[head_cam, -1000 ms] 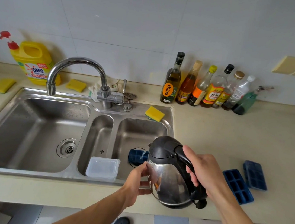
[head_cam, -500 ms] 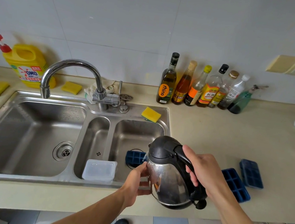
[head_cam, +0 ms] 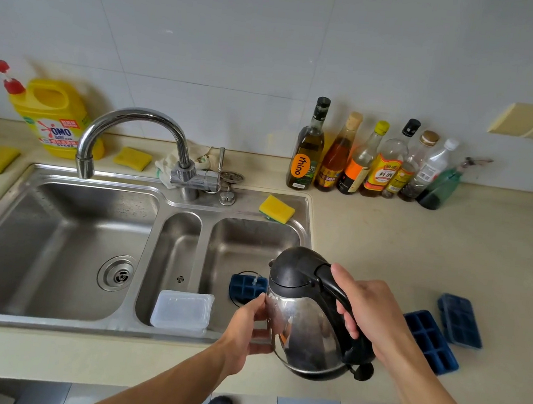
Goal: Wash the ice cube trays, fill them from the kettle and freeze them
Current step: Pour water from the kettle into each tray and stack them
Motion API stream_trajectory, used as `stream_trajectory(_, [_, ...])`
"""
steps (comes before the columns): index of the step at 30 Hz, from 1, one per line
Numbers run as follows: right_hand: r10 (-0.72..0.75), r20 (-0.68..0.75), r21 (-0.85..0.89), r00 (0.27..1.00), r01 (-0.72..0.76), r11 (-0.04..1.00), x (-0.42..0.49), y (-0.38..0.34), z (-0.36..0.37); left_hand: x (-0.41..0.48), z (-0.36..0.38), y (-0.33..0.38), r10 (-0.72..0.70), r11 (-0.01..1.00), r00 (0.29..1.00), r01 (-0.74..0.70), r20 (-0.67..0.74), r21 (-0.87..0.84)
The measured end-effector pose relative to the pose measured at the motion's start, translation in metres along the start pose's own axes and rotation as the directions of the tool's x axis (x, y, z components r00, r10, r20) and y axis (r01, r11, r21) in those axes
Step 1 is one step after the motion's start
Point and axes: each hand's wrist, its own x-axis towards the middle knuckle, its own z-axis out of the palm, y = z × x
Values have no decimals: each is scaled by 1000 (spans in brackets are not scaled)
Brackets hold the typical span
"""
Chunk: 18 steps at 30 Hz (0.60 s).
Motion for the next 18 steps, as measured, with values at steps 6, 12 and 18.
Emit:
stream_trajectory(6, [-5,0,2,1000,5,1000,3,-1,3,2,-2,3,-9,1000,1000,9,-10,-1])
stream_trajectory(12, [-6,0,-9,1000,6,1000,4,-2,4,1,-4,3,-21,1000,1000,21,-2,-7])
stream_trajectory(18, [-3,6,3,1000,3,1000,4,-2,6,-1,-4,5,-23,1000,1000,23,-8,1])
